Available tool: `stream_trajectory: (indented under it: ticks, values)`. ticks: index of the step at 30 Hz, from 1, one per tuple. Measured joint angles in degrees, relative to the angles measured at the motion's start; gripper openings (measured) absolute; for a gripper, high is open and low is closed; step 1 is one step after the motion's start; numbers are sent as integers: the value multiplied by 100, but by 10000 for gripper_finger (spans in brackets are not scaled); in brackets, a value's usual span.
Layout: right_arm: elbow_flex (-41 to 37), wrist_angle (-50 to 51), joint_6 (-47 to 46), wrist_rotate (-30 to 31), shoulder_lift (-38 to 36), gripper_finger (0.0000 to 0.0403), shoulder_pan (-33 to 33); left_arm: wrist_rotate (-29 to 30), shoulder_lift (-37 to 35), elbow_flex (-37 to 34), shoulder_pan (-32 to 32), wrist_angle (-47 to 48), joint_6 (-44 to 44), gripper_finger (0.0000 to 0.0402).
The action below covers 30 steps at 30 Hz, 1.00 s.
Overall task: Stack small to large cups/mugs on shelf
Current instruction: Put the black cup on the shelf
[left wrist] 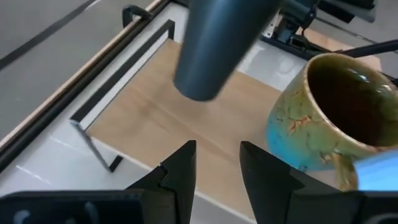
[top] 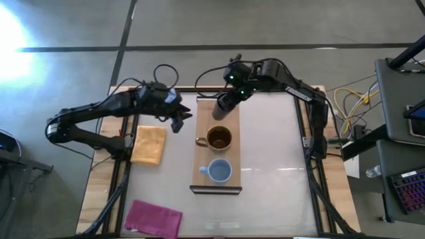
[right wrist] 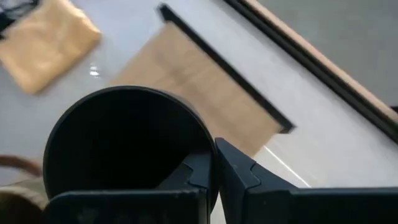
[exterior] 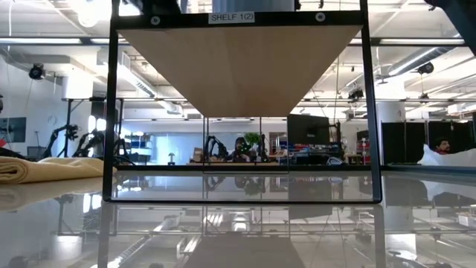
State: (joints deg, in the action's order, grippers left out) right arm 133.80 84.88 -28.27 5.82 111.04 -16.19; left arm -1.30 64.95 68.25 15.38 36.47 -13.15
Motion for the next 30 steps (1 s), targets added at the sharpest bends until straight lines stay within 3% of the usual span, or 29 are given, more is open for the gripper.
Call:
stream_trajectory:
  ticks: [11,30]
  values:
    - [-7,-243,-77,79,87,9,92,-374,987,41,-4,-869,52,109]
    - [-13,-280,-20,-257,374,9,182,-288,1426,15,4,-1372,210,109]
